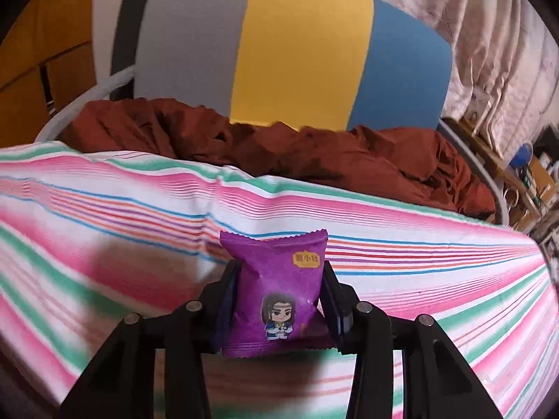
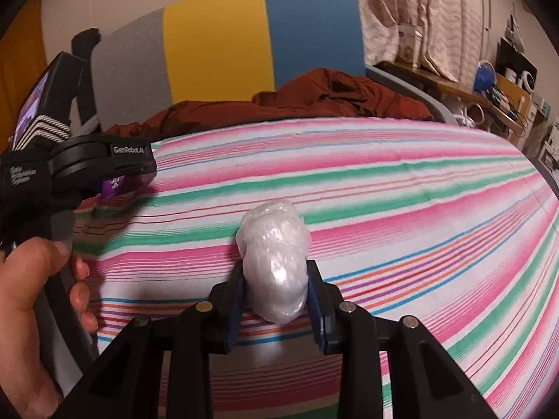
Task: Organize objects
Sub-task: 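Grasp the last purple snack packet with the left tool while the right tool holds the ball, then carry packet and wrapped ball over the gold tray and release both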
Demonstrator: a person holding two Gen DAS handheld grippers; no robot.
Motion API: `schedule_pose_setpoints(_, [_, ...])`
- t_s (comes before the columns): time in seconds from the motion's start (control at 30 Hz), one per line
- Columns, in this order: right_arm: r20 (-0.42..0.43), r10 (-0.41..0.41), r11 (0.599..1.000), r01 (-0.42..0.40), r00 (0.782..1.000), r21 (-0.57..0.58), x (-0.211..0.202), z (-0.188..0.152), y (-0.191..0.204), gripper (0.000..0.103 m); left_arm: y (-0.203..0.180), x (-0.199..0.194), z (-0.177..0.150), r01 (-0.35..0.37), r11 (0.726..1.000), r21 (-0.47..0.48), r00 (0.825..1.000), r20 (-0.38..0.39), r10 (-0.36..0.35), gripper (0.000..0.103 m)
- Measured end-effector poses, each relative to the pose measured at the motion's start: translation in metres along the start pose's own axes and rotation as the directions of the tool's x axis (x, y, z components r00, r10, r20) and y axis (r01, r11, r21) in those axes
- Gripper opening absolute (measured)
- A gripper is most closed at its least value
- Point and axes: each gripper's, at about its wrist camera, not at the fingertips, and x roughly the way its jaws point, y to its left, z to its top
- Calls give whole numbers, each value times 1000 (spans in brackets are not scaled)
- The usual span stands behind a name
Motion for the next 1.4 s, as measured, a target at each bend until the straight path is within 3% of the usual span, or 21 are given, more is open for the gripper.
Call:
schedule_pose_setpoints(0.27, [35,80,995,-78,996,-59,-16,2,24,31,41,-72,-17,21,996,-86,996,84,-14,44])
schedule_pose_setpoints(0.43, [50,139,987,-134,989,-91,-34,-3,52,31,66,-137,-30,80,989,-123,985,159,-59,44])
schedule_pose_setpoints(0.57, [58,180,978,-172,982,-115,-51,-6,73,31,80,-188,-42,111,989,-102,972,216,-87,44])
schedule_pose_setpoints(0.7, [71,235,965,-224,969,-134,-71,-5,93,31,102,-228,-57,92,992,-84,965,251,-69,45])
schedule_pose_setpoints(0.97, [36,429,887,-414,903,-204,-105,-8,152,31,164,-280,-99,11,995,-102,969,248,15,45])
schedule_pose_setpoints(1.13, [-39,509,823,-500,860,-270,-112,-14,198,31,207,-297,-131,-44,986,-158,973,218,78,45])
schedule_pose_setpoints(1.33, [-142,531,769,-545,835,-333,-108,-21,244,31,244,-302,-168,-102,973,-205,975,171,139,45])
schedule_pose_setpoints(1.4, [-173,517,765,-543,838,-345,-102,-24,257,31,254,-301,-176,-113,968,-222,976,156,150,45])
